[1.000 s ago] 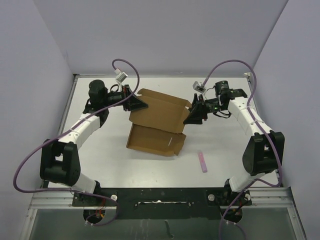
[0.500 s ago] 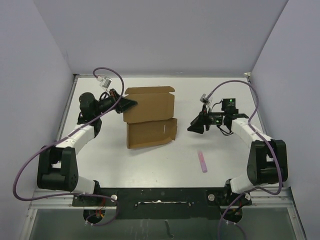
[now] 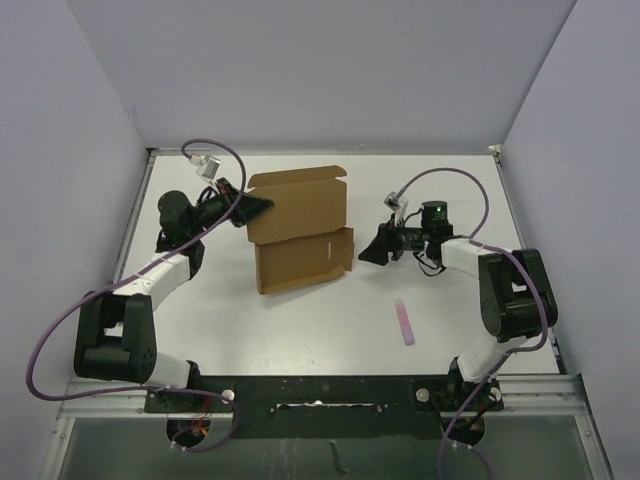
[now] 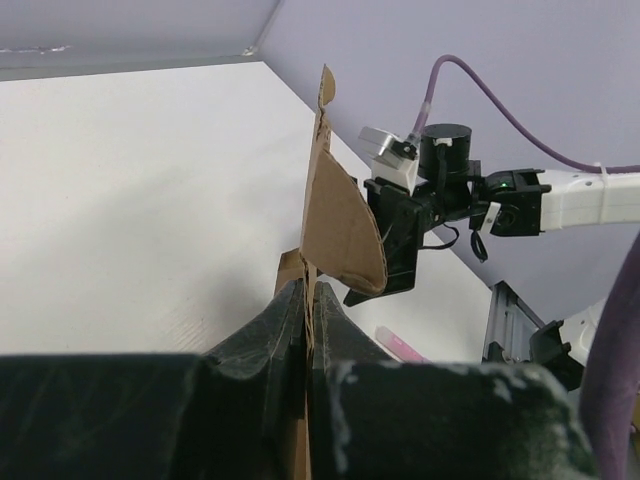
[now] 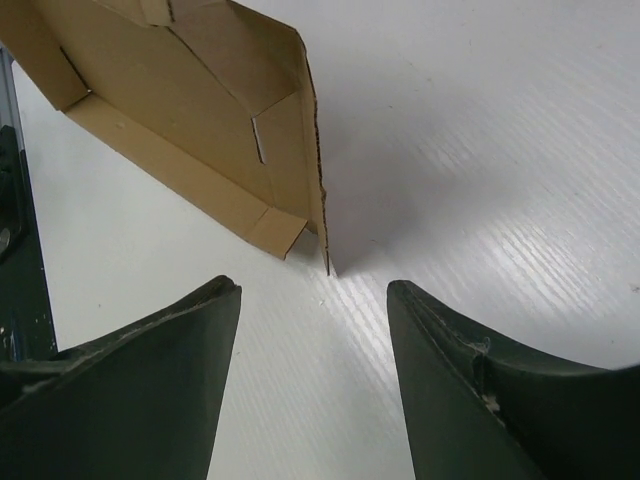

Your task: Fold the paper box

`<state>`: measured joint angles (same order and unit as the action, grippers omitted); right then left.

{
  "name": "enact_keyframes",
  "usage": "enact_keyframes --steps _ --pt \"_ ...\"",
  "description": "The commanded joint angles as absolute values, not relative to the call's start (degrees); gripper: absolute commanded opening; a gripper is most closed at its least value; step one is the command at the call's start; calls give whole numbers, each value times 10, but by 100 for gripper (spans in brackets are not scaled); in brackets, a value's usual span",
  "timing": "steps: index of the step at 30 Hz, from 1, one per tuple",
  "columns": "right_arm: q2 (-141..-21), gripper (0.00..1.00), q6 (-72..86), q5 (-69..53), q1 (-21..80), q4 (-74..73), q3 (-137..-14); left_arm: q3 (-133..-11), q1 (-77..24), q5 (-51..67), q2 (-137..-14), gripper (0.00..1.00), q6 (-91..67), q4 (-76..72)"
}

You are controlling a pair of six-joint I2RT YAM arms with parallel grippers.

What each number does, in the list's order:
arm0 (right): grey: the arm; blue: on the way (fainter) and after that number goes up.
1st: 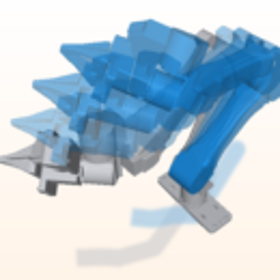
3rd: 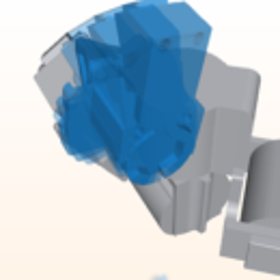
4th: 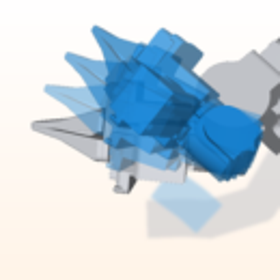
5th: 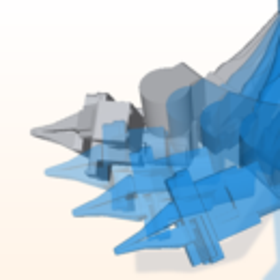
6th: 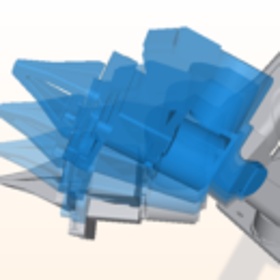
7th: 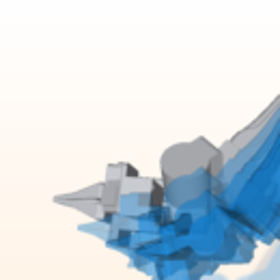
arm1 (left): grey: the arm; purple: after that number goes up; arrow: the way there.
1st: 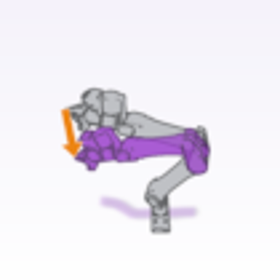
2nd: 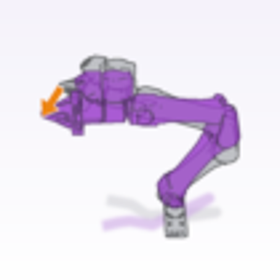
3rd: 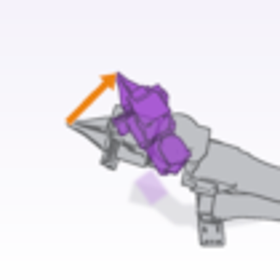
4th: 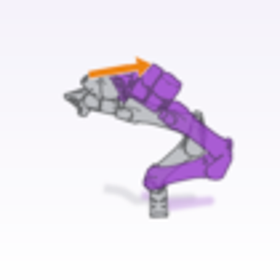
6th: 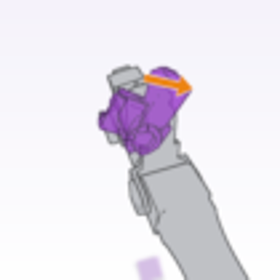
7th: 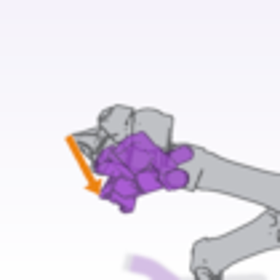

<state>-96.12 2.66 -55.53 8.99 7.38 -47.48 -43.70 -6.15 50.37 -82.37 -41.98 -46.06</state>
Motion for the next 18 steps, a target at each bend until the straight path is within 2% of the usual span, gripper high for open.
enact_keyframes --steps 1,8,11,14,18 --pt "-975 61 52 -529 114 138 -500 -443 -64 516 -805 0 -441 -530" --pt "-1021 57 79 -517 130 174 -522 -441 -64 516 -809 0 -438 -526" --pt "-1032 48 87 -510 131 193 -526 -442 -65 517 -811 0 -438 -526" --pt "-1042 33 95 -517 132 212 -527 -443 -64 517 -811 0 -437 -524" --pt "-1033 20 88 -532 134 221 -520 -443 -63 515 -811 0 -437 -522"
